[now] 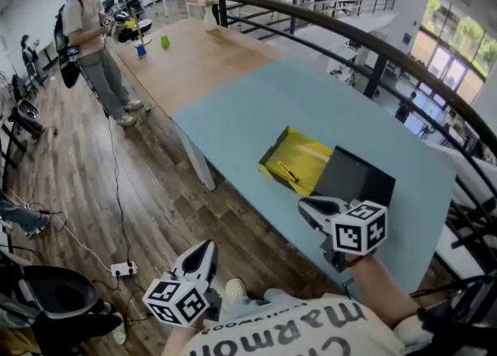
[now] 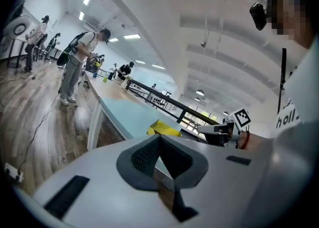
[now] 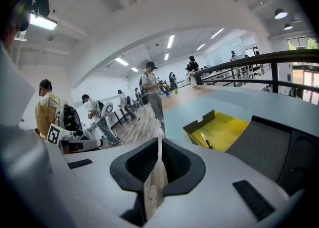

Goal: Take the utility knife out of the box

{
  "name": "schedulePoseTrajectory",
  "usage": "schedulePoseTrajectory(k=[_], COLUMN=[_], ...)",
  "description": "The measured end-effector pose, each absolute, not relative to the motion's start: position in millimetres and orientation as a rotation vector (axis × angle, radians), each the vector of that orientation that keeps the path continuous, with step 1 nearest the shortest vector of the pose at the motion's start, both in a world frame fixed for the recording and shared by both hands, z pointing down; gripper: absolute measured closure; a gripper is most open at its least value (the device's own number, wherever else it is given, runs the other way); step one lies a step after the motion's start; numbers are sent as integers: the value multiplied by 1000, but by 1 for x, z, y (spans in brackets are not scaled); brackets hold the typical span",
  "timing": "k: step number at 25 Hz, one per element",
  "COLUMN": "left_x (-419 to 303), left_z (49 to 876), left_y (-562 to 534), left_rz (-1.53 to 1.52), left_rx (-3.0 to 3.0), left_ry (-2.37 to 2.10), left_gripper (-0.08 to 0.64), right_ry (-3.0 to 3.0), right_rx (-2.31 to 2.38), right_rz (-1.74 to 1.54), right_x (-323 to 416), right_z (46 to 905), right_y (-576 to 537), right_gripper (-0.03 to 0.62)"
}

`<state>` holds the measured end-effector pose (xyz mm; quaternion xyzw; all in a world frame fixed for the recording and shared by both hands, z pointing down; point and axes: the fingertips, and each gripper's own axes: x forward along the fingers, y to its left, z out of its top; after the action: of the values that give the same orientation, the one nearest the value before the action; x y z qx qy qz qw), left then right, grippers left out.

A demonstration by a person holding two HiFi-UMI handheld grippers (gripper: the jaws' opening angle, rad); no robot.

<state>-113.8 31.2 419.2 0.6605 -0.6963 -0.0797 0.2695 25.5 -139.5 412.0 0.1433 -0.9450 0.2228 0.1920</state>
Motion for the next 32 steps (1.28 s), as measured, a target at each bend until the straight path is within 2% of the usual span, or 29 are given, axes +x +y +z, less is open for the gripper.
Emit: schedulePoseTrajectory(k=[10,32], left_x=[-174,-219], left_z=[413,430], left_y=[-7,-42], left_rz=[-132,-106], left_rx=[1923,2032], left_ry=[-1736,-1552], left_gripper=[558,558], right_ry=[-2657,-2545], right_rx=[637,890], right_rz=[683,665], right_x=[-5,-13], right_z=[409,419], right_y=[-153,-164], right_gripper=[546,546])
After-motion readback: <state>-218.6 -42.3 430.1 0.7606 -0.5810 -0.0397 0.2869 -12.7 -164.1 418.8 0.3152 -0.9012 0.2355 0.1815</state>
